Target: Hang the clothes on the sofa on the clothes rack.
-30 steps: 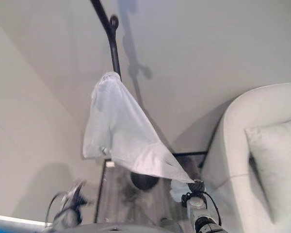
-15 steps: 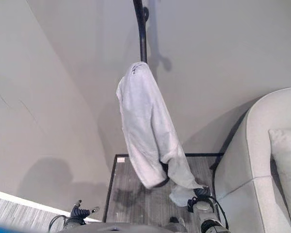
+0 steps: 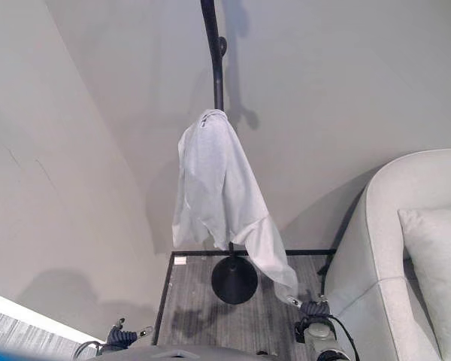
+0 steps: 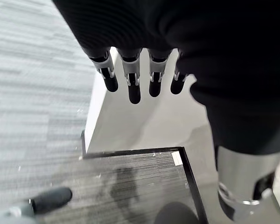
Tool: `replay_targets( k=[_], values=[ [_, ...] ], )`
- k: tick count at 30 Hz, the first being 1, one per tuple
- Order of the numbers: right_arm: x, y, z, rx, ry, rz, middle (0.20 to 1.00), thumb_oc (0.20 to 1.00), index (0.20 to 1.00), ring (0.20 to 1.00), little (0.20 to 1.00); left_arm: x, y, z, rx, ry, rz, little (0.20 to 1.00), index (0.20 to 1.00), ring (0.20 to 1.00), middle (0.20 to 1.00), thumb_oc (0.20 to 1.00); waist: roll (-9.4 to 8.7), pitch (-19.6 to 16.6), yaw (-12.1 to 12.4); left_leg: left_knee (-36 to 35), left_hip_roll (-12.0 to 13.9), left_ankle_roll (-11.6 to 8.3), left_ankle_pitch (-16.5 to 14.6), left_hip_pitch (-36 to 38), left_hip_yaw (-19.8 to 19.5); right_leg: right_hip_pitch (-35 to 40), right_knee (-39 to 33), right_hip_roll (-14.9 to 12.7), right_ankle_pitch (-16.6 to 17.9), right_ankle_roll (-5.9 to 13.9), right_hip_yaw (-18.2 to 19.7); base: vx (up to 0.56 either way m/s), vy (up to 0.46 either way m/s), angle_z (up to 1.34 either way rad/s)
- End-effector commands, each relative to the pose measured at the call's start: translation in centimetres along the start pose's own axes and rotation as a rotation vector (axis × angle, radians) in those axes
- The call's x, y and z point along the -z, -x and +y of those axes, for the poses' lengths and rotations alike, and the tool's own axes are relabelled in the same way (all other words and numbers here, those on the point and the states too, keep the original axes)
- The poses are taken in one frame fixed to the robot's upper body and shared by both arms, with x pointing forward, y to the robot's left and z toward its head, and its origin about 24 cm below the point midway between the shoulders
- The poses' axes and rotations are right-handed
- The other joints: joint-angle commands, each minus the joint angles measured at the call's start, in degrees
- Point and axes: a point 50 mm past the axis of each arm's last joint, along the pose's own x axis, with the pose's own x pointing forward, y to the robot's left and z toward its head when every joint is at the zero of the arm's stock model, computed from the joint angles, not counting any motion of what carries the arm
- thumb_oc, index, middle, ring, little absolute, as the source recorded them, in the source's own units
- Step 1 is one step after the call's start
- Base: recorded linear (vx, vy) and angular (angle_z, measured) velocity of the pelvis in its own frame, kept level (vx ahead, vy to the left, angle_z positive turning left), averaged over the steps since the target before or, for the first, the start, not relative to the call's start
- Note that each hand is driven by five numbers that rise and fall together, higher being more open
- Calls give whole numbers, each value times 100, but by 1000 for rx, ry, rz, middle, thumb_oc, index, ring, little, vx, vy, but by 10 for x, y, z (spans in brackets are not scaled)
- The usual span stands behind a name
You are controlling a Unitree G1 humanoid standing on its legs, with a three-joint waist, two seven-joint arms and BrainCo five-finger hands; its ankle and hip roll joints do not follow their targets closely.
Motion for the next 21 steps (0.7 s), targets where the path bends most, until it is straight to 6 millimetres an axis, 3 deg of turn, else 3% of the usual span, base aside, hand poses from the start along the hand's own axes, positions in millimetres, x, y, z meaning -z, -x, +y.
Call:
replay_targets(
  k=[1,8,10,13,17,21],
  values=[
    [-9,-1,14,-1,-181,48,1000,1000,1000,1000,1000,-9,-9,17,-44,139,21,1000,1000,1000,1000,1000,-480,159,9,93,11,-92,60,0,-43,318,160,-336,-787,185,0,0,0,0],
    [20,6,19,-38,-330,196,1000,1000,1000,1000,1000,6,-7,18,-16,358,118,1000,1000,1000,1000,1000,-563,122,23,81,3,-78,0,30,5,307,165,-341,-759,209,51,1,5,0],
    [51,16,26,-64,-542,384,1000,1000,1000,1000,1000,13,-6,16,25,402,155,1000,1000,1000,1000,1000,-618,98,35,73,13,-83,-14,34,18,303,162,-331,-747,217,53,0,0,0],
    [75,29,32,-45,-817,561,1000,1000,1000,1000,1000,15,-5,12,62,439,178,1000,1000,1000,1000,1000,-638,72,48,62,20,-94,-36,41,27,308,153,-324,-744,225,64,0,0,0],
    [84,34,33,-17,-969,643,1000,1000,1000,1000,1000,19,-4,8,94,511,208,1000,1000,1000,1000,1000,-642,52,67,56,21,-98,-51,36,29,298,141,-319,-739,232,65,3,9,-2],
    [83,32,28,8,-998,647,1000,1000,1000,1000,1000,20,-3,6,104,539,219,1000,1000,1000,1000,1000,-644,35,67,56,24,-93,-62,33,28,289,139,-317,-737,240,76,0,4,-1]
  ],
)
